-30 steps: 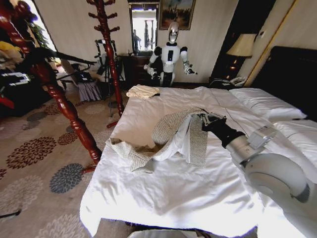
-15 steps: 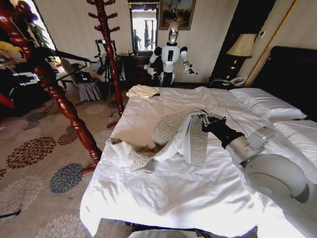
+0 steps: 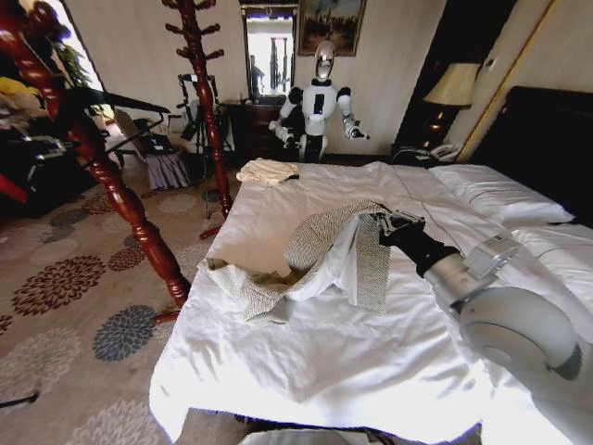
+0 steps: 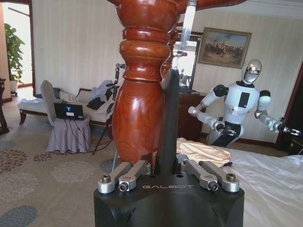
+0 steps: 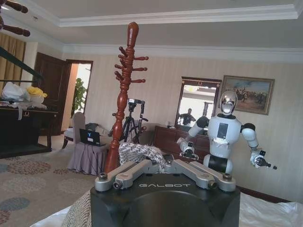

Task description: Pick up the clothes from the bed and hang them on the clothes hanger.

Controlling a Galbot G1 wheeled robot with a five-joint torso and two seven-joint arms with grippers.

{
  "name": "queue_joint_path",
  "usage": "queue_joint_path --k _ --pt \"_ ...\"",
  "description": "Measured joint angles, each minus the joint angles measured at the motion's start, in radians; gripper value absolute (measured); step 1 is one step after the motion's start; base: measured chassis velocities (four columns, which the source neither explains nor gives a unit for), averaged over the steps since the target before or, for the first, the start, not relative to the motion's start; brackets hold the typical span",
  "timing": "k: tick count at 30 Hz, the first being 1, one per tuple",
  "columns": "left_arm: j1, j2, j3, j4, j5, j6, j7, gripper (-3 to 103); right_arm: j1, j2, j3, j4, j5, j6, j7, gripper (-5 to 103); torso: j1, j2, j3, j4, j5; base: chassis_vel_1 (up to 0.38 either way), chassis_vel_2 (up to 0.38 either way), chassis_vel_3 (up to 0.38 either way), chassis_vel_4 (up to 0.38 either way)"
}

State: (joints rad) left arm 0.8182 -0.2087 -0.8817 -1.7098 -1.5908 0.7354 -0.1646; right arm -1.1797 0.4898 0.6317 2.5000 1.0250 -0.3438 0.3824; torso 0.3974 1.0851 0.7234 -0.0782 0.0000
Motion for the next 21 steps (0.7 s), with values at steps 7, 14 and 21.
queue_joint_path --k 7,14,21 --pt "-0.01 0.003 0.0 -0.006 -0.001 0.0 0.015 18 0.007 0.002 -0.006 0.0 -0.002 0.0 0.0 1 0.0 0.0 0.0 0.0004 0.0001 0.0 0.0 0.0 0.0" --pt "-0.02 -0.004 0.002 -0.012 0.002 0.0 0.019 18 0.009 0.007 -0.01 0.0 -0.006 0.0 -0.001 1 0.0 0.0 0.0 0.0005 -0.0001 0.0 0.0 0.0 0.0" --pt "-0.042 -0.022 0.002 -0.043 0.003 0.0 0.019 18 0.005 0.008 -0.01 0.0 -0.007 0.0 -0.001 1 0.0 0.0 0.0 0.0003 0.0001 0.0 0.0 0.0 0.0"
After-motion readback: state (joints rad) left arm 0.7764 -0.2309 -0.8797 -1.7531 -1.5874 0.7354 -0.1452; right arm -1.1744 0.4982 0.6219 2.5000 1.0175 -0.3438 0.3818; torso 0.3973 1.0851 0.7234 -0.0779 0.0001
